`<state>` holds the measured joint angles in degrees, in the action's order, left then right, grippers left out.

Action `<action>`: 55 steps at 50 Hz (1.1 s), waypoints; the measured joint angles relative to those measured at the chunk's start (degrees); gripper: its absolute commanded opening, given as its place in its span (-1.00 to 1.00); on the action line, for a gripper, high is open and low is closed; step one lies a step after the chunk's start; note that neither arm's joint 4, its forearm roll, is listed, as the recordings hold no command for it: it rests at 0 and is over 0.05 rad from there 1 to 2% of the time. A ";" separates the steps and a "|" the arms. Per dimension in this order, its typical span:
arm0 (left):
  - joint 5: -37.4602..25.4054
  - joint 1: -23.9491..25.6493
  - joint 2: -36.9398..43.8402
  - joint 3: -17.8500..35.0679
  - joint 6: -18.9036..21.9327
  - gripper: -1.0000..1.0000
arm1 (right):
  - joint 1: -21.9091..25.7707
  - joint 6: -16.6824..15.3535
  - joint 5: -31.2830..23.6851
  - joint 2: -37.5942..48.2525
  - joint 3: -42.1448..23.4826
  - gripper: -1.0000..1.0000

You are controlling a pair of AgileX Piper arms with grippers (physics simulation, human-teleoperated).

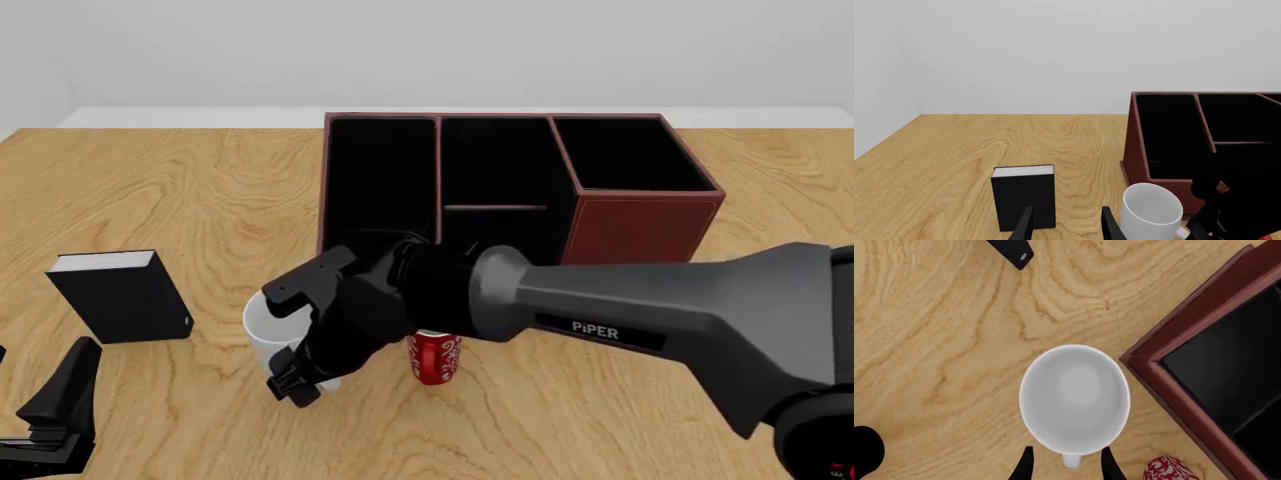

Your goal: Pick up the white mug and place it to the right of the caddy.

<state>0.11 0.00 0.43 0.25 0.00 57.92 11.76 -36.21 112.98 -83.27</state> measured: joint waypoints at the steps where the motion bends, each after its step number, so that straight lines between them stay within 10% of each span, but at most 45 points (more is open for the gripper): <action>1: 0.00 0.00 0.00 0.00 0.00 1.00 | 0.01 0.02 0.01 0.02 -0.01 1.00; 5: 0.00 0.00 0.00 0.00 0.00 1.00 | 0.07 0.06 0.04 0.16 -0.05 1.00; 6: 0.00 0.00 0.00 0.00 0.00 1.00 | 0.08 0.07 0.04 0.20 -0.06 -1.00; 55: 0.00 0.00 0.00 0.00 0.00 1.00 | -1.37 -4.37 -0.66 -1.87 -0.27 -1.00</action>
<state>0.11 0.00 0.43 0.25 0.00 56.55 7.39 -36.87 111.11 -83.54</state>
